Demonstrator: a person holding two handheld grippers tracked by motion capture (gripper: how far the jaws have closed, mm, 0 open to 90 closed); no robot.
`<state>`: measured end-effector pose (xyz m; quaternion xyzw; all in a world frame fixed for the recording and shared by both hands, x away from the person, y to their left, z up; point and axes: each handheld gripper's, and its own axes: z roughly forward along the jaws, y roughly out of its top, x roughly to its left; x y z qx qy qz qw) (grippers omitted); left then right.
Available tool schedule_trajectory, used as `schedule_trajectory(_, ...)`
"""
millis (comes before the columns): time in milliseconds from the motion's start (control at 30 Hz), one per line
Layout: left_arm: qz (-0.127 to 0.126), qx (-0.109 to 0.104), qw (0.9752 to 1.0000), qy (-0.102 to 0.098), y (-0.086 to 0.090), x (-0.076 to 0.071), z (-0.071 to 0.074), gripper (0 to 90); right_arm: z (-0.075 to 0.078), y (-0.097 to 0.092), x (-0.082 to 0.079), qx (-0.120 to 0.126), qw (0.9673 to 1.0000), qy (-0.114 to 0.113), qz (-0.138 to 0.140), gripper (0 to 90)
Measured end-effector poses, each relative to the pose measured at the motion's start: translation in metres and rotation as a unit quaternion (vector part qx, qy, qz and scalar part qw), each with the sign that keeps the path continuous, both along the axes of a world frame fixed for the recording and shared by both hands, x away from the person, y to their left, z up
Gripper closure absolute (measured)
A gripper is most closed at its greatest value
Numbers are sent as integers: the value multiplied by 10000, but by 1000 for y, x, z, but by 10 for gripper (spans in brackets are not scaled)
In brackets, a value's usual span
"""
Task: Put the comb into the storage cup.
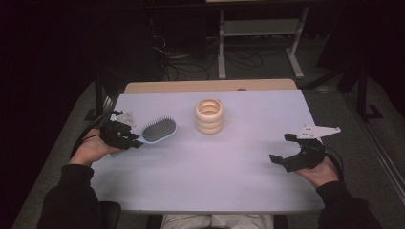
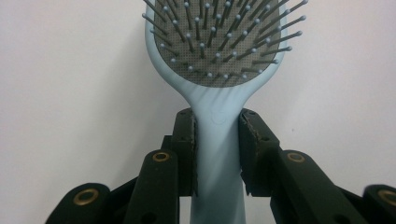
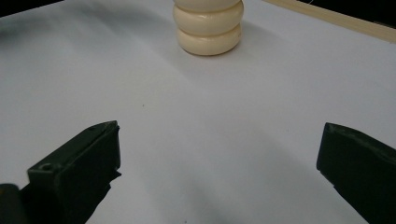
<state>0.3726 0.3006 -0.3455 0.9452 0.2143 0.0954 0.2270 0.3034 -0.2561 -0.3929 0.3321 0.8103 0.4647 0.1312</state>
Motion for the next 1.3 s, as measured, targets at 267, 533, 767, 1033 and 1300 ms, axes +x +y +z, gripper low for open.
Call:
schedule_trajectory(267,21,-59,9997,-233,-11,4,20,704,1,0,-1,20,10000,-21,-9,0)
schedule_trajectory(533,-171,102,9991,-381,-29,6,37,703,1,-1,0,11,10000,-15,1,0)
schedule_trajectory(767,-162,189,9988,-418,-39,9,52,703,0,0,1,0,10000,-1,32,0)
schedule_trajectory(1033,-257,214,9979,-554,-52,11,70,703,0,-1,0,34,10000,7,19,0)
schedule_trajectory(1300,-365,263,9967,-675,-69,15,83,703,0,-1,1,24,10000,12,36,0)
